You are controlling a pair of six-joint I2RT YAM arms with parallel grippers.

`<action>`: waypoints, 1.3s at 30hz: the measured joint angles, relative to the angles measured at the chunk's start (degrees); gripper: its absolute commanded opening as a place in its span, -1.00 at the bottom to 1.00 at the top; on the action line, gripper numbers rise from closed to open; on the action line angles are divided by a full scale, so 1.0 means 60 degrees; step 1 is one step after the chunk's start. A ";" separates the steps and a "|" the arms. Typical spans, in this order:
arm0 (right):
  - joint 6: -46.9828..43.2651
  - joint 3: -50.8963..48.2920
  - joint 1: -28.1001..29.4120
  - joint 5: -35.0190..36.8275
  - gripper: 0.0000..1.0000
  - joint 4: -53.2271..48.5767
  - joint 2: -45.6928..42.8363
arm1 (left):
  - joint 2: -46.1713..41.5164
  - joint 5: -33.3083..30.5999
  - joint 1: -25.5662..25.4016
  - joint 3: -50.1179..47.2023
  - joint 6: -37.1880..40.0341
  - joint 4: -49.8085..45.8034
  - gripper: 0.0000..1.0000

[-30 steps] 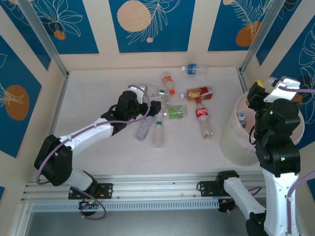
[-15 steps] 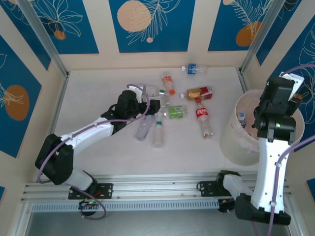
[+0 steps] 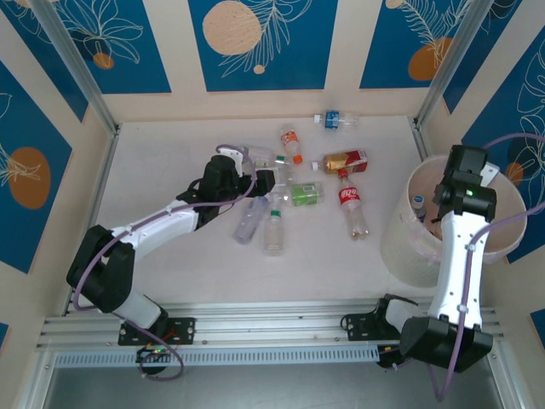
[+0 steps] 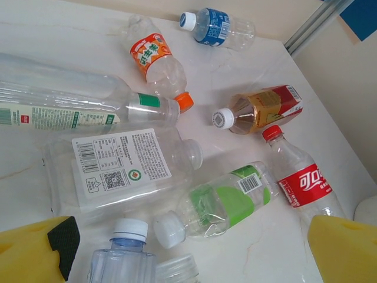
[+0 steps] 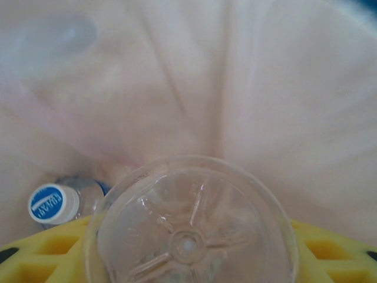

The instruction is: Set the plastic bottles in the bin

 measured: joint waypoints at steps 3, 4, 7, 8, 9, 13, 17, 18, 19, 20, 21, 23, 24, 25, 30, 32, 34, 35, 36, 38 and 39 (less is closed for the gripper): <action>0.0178 -0.0397 0.0000 -0.0131 -0.53 0.0146 0.0474 | 0.0025 0.0066 0.0044 0.0000 -0.0138 -0.0025 1.00; 0.0226 -0.0470 0.0000 -0.0208 -0.34 0.0215 0.0605 | 0.0025 0.0069 0.0062 0.0000 -0.0168 -0.0025 1.00; 0.0339 -0.0525 0.0000 -0.0408 0.07 0.0401 0.0823 | 0.0022 0.0066 0.0095 0.0000 -0.0237 -0.0069 1.00; 0.0372 -0.0525 0.0004 -0.0444 0.17 0.0452 0.0841 | 0.0018 0.0066 0.0109 -0.0004 -0.0244 -0.0076 1.00; 0.0426 -0.0521 0.0004 -0.0470 0.25 0.0484 0.0849 | 0.0015 0.0062 0.0127 -0.0004 -0.0259 -0.0076 1.00; 0.0594 -0.0521 0.0095 -0.0488 0.75 0.0539 0.0845 | 0.0011 0.0022 0.0211 -0.0004 -0.0415 -0.0098 1.00; 0.0583 -0.0521 0.0328 -0.0353 0.99 0.0601 0.0739 | 0.0011 -0.0007 0.0273 -0.0004 -0.0466 -0.0168 1.00; 0.0572 -0.0521 0.0390 -0.0313 0.99 0.0608 0.0674 | 0.0011 -0.0004 0.0291 -0.0004 -0.0488 -0.0182 1.00; 0.0568 -0.0521 0.0437 -0.0280 0.99 0.0616 0.0605 | 0.0011 -0.0007 0.0302 -0.0004 -0.0495 -0.0193 1.00; 0.0568 -0.0521 0.0492 -0.0262 0.99 0.0634 0.0521 | 0.0011 -0.0004 0.0313 -0.0004 -0.0506 -0.0215 1.00; 0.0568 -0.0521 0.0539 -0.0248 0.99 0.0645 0.0423 | 0.0011 -0.0004 0.0328 -0.0004 -0.0539 -0.0240 1.00; 0.0572 -0.0521 0.0612 -0.0237 0.99 0.0699 0.0215 | 0.0011 -0.0004 0.0350 -0.0004 -0.0630 -0.0259 1.00; 0.0572 -0.0521 0.0652 -0.0240 0.99 0.0758 0.0076 | 0.0011 -0.0004 0.0357 -0.0004 -0.0652 -0.0273 1.00; 0.0572 -0.0521 0.0696 -0.0240 0.99 0.0820 -0.0058 | 0.0011 0.0000 0.0372 -0.0004 -0.0670 -0.0288 1.00; 0.0597 -0.0521 0.0925 -0.0368 0.99 0.1264 -0.0747 | 0.0015 -0.0004 0.0415 -0.0004 -0.0747 -0.0331 1.00; 0.0594 -0.0528 0.1082 -0.0495 0.99 0.1504 -0.1078 | 0.0015 -0.0004 0.0433 -0.0004 -0.0794 -0.0430 1.00; 0.0597 -0.0608 0.1282 -0.0681 0.99 0.1836 -0.1494 | 0.0022 -0.0007 0.0459 0.0000 -0.0867 -0.0586 1.00; 0.0597 -0.0659 0.1351 -0.0769 0.99 0.1949 -0.1683 | 0.0036 -0.0004 0.0481 0.0004 -0.0892 -0.0659 1.00; 0.0594 -0.0729 0.1443 -0.0922 0.99 0.2109 -0.1927 | 0.0062 -0.0004 0.0499 0.0018 -0.0918 -0.0732 1.00; 0.0601 -0.0863 0.1559 -0.1213 0.99 0.2375 -0.2350 | 0.0109 -0.0004 0.0543 0.0018 -0.0976 -0.0838 1.00; 0.0601 -0.0940 0.1599 -0.1362 0.99 0.2517 -0.2565 | 0.0127 -0.0004 0.0561 0.0018 -0.1002 -0.0925 1.00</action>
